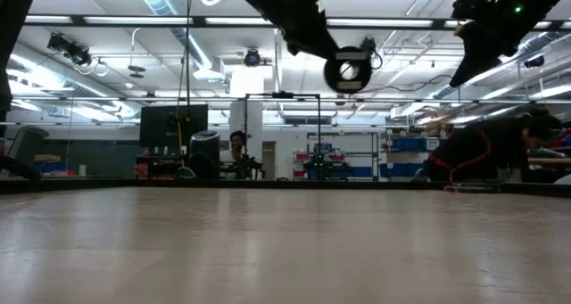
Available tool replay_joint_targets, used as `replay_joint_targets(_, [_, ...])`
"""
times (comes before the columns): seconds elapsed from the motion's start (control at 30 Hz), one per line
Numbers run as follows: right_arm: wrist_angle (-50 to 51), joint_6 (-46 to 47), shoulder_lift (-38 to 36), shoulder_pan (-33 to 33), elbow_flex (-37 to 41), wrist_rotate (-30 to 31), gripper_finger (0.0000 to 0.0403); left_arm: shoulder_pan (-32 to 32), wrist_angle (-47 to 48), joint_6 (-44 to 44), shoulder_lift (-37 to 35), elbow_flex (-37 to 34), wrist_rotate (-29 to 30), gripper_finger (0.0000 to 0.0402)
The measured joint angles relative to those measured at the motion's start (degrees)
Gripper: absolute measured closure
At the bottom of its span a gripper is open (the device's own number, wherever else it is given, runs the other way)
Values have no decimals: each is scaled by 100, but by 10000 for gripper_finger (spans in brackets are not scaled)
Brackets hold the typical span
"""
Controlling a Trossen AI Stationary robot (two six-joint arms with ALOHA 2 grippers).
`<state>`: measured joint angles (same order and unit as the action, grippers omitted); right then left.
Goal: Coil cords
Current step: Coil the red wire cable onto the black spool
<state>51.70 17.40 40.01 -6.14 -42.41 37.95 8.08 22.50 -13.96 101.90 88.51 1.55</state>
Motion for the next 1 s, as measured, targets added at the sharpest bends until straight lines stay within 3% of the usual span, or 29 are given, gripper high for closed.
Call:
replay_joint_targets(0.23, [415,348,97,-222,-57,-674,312,0,1091,50,-171,0,-141,401])
replay_joint_targets(0.37, [156,284,222,-244,-57,-1447,296,0,1176,67,-232,0,-388,401])
replay_joint_targets(0.53, [-1205,-497,304,-81,-26,-2565,290,-19,775,114,-236,0,-788,401])
replay_joint_targets(0.7, [-2853,-1277,326,156,412,-3089,292,-89,290,122,-236,0,-1239,401])
replay_joint_targets(0.83, [-4285,-1331,401,197,1118,-3558,291,-215,-337,179,-236,0,-1690,401])
replay_joint_targets(1.0, [-5968,-1106,680,255,2018,-3952,292,-421,-901,84,-236,0,-1684,401])
